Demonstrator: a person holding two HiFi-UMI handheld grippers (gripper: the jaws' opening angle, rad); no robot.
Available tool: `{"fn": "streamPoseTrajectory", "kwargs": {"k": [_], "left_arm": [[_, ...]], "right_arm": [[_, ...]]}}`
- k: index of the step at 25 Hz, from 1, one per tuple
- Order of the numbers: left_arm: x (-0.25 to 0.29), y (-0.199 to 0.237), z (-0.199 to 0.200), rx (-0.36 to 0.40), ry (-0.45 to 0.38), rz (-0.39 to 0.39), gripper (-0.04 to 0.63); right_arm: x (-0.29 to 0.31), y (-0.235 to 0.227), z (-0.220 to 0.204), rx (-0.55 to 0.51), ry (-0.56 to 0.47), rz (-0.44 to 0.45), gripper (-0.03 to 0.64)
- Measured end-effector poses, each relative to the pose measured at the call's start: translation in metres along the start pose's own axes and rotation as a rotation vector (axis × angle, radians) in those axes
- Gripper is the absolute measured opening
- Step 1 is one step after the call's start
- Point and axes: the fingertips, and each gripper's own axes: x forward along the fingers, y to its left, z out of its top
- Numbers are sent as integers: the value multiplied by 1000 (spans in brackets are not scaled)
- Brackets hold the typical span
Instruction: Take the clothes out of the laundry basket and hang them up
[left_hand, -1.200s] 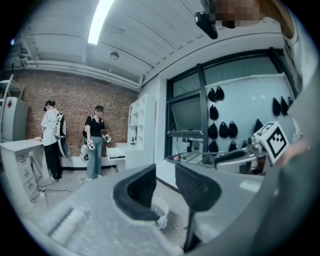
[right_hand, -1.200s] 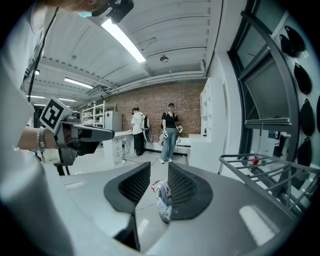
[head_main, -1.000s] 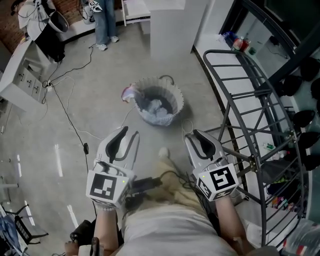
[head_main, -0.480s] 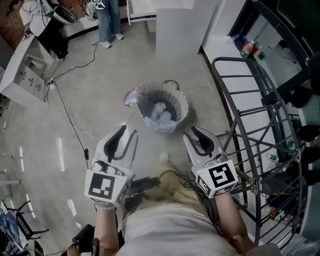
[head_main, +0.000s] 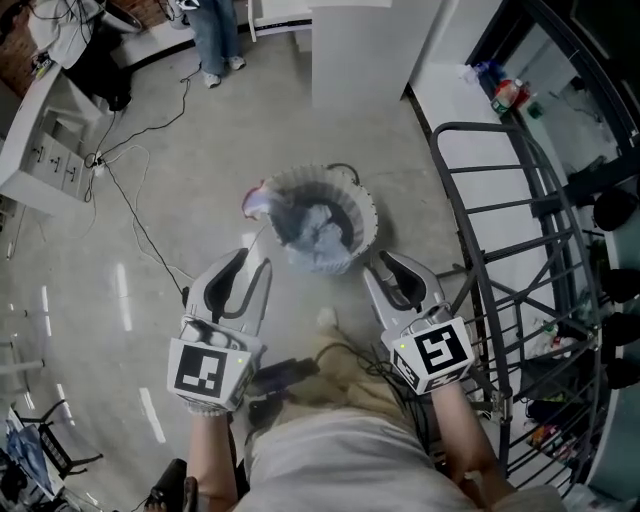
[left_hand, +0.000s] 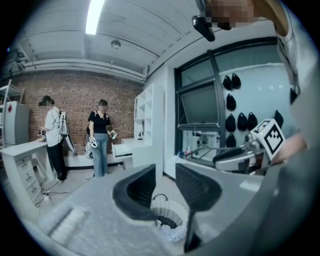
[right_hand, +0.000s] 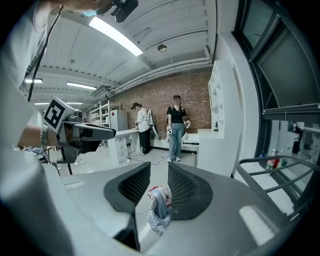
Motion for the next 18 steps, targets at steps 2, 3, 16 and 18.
{"fn": "streamPoseTrajectory", "kwargs": {"k": [2,3,16,18], "left_arm": [[12,2,-4,11,15,-14,117],[17,3,-6,16,19,-17,117],[72,30,-67,12,153,-55,127],[80,33,-82,19,175,-72,130]], "right_arm": [[9,-9,-4,2,15,7,97],[13,-13,-6,-1,28,10,97],[73,-34,-52,14,134,52,98],[80,-34,-61,13,148,46,98]]}}
